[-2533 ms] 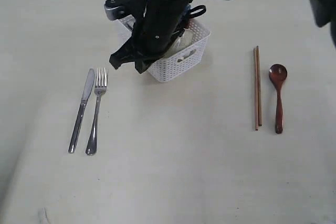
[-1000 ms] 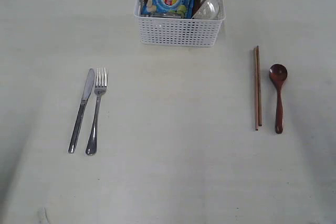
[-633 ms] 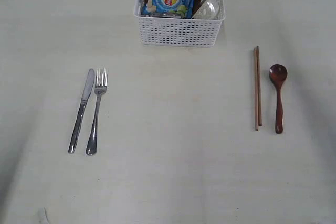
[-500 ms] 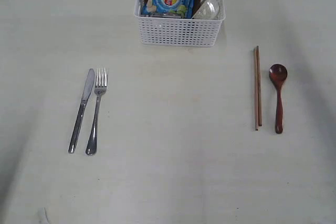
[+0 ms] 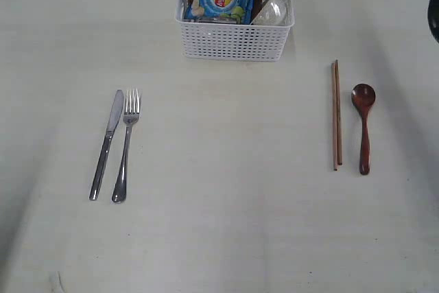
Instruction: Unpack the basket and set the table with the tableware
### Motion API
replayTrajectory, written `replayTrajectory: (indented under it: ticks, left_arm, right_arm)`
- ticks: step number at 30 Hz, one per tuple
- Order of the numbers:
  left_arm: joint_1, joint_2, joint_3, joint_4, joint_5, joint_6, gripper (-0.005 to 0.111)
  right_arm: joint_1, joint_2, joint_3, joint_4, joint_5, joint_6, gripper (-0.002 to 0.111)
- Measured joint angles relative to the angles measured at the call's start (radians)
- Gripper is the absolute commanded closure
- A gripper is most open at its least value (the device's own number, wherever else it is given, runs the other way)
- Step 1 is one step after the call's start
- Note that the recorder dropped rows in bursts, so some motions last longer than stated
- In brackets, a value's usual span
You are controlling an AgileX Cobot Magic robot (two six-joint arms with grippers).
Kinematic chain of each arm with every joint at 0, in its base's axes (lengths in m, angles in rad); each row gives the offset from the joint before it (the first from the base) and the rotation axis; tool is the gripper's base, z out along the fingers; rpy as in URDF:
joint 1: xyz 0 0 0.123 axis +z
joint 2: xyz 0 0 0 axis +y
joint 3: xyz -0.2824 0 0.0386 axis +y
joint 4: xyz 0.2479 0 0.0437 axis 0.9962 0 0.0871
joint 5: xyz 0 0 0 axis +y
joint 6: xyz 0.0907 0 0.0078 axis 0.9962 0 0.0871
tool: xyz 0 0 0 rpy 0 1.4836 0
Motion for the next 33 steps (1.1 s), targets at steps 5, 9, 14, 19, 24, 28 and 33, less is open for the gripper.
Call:
replayTrajectory:
  ticks: [5, 9, 14, 19, 24, 28, 33]
  left_arm:
    - [0.000, 0.000, 0.000, 0.000, 0.000, 0.000, 0.107]
    - [0.000, 0.000, 0.000, 0.000, 0.000, 0.000, 0.107]
    - [0.000, 0.000, 0.000, 0.000, 0.000, 0.000, 0.107]
    - [0.000, 0.000, 0.000, 0.000, 0.000, 0.000, 0.107]
    - [0.000, 0.000, 0.000, 0.000, 0.000, 0.000, 0.107]
    - [0.000, 0.000, 0.000, 0.000, 0.000, 0.000, 0.107]
    - [0.000, 0.000, 0.000, 0.000, 0.000, 0.000, 0.107]
  right_arm:
    - [0.000, 0.007, 0.000, 0.014, 0.000, -0.013, 0.109]
    - [0.000, 0.007, 0.000, 0.020, -0.004, -0.014, 0.109]
    - [0.000, 0.007, -0.001, 0.023, -0.010, -0.014, 0.109]
    - [0.000, 0.007, -0.001, 0.030, -0.003, -0.046, 0.108]
    - [-0.010, 0.007, -0.001, 0.049, 0.026, -0.073, 0.083]
    - [-0.024, 0.005, -0.001, 0.071, 0.046, -0.109, 0.052]
    - [-0.026, 0.007, -0.001, 0.163, 0.018, -0.217, 0.067]
